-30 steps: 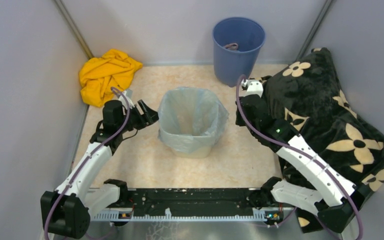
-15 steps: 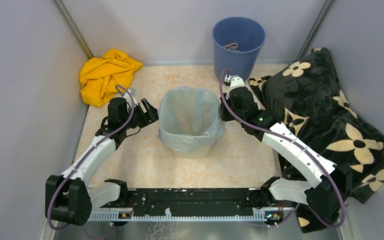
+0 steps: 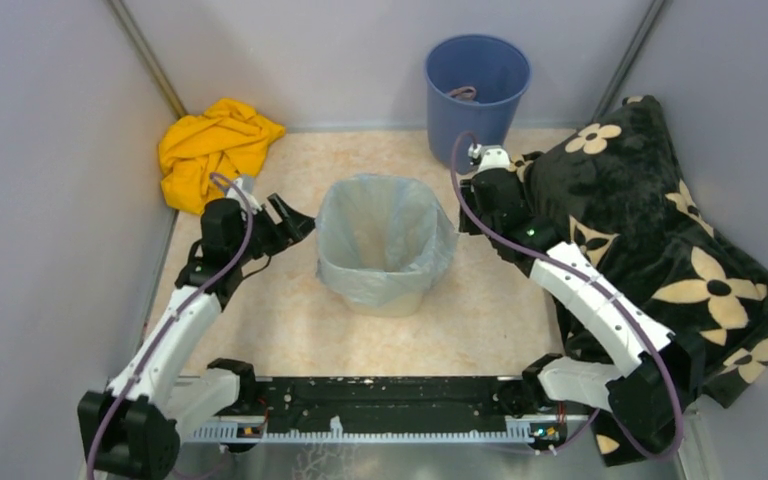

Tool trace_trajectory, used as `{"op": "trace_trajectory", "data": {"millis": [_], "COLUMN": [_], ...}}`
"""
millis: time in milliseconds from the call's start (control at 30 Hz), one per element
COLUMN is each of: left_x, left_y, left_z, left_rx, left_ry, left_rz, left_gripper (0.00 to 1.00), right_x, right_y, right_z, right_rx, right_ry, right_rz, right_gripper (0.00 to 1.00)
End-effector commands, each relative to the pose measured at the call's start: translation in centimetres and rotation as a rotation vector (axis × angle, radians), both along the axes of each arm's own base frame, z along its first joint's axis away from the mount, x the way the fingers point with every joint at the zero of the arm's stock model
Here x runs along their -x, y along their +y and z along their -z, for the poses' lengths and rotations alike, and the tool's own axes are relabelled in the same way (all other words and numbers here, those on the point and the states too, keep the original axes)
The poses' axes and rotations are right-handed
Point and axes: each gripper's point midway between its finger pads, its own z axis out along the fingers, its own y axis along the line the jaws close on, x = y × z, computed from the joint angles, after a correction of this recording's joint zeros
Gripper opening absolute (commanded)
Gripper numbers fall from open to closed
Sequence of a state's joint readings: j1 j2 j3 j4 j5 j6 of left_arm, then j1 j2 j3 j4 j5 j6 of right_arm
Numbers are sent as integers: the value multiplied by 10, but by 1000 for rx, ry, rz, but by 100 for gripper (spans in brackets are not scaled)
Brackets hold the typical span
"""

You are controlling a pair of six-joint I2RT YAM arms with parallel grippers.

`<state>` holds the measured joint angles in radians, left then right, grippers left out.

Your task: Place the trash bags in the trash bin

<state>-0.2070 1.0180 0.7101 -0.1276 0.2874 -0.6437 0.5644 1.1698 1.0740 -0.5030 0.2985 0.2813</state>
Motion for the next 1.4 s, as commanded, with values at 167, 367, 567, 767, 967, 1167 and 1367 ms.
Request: {"op": "trace_trajectory", "data": {"millis": [167,367,567,767,967,1167,1367], "left_x": [48,87,124,145,150,153,158], "left_y": [14,0,2,-2,-6,-13,-17], "left_z": [-39,-38,-34,-19,-17,-10,-9], "left_rx": [7,93,104,136,161,198,225], "left_ry": [-84,-30,8,65,78,102,123], "left_rz": [-25,71,105,147,166,207,227], "left_gripper": [79,78,79,88,99,99,99], "right_x": [-59,-85,-108,-123,-133,-139,-139], "right_y": [-20,7,32,45,46,58,80], "right_z": [-40,-43,-28,-23,-24,-8,12], "right_rx": [-116,-161,-161,-195,-242,-317,-387], "right_ry": [-76,-80,-40,-17,-3,65,152], "right_rz": [62,-22,-120,-185,-220,-298,-396], "right_gripper": [34,36,38,51,61,63,66]}}
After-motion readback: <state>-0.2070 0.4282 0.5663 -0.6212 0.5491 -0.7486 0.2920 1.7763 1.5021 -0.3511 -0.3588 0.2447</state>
